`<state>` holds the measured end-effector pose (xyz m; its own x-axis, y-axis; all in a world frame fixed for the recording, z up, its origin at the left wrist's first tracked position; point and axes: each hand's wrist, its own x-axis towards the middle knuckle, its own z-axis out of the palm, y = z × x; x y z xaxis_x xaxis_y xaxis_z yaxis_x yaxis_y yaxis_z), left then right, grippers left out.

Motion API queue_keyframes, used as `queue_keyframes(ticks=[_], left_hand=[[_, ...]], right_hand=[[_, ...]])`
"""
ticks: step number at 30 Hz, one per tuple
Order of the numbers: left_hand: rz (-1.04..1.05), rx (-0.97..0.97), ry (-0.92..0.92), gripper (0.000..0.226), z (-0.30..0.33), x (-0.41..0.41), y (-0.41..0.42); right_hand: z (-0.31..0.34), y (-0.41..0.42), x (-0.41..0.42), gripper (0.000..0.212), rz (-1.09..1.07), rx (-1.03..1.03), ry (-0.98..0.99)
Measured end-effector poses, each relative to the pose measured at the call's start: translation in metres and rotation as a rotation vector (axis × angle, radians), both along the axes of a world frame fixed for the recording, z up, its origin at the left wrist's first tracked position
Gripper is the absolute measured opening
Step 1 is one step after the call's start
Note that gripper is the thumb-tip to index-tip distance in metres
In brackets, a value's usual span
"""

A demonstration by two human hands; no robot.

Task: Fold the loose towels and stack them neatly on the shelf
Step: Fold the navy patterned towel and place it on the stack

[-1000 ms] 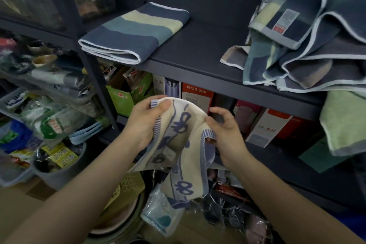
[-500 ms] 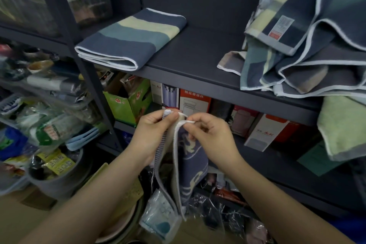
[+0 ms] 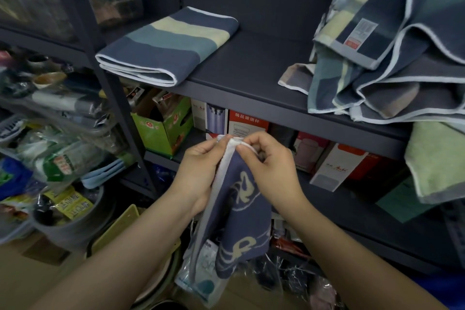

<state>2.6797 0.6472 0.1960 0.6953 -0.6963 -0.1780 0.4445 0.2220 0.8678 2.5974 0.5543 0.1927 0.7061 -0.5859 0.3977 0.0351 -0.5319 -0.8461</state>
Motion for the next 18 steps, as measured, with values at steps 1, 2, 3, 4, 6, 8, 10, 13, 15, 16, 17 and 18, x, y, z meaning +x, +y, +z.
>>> queue_keyframes(ticks=[1,2,3,4,6,8,10,13,15,16,17,18], left_hand=[[0.004,0.002,-0.004,0.023,0.0,0.0,0.001],[0.011,0.008,-0.012,0.023,-0.001,0.001,0.001],[0.017,0.019,-0.023,0.022,-0.002,0.001,0.002],[0.021,0.03,-0.038,0.023,-0.002,0.001,0.002],[0.014,0.049,-0.071,0.024,-0.001,0.002,0.003],[-0.007,0.063,-0.145,0.024,0.0,0.003,0.004],[-0.029,0.089,-0.272,0.025,0.002,0.005,0.006],[-0.066,0.115,-0.535,0.019,0.005,0.009,0.009],[-0.079,0.157,-0.693,0.015,0.007,0.015,0.01],[-0.086,0.182,-0.75,0.015,0.009,0.018,0.01],[-0.097,0.2,-0.803,0.015,0.011,0.022,0.011],[-0.107,0.209,-0.855,0.016,0.014,0.026,0.012]], right_hand=[[-0.001,0.0,0.0,0.023,-0.017,-0.006,0.006],[-0.002,0.001,0.001,0.022,-0.033,-0.013,0.014],[-0.003,0.0,0.001,0.022,-0.046,-0.022,0.018],[-0.004,0.0,0.001,0.02,-0.056,-0.035,0.022],[-0.005,-0.001,0.001,0.015,-0.06,-0.066,0.031],[-0.005,-0.002,0.001,0.011,-0.064,-0.098,0.04],[-0.004,-0.003,0.001,0.01,-0.08,-0.123,0.038],[-0.004,-0.006,0.001,0.011,-0.103,-0.161,0.036],[-0.004,-0.007,0.003,0.009,-0.097,-0.163,0.037],[-0.004,-0.007,0.004,0.009,-0.08,-0.153,0.029],[-0.003,-0.009,0.005,0.01,-0.049,-0.137,0.02],[-0.003,-0.011,0.006,0.013,-0.005,-0.114,0.022]])
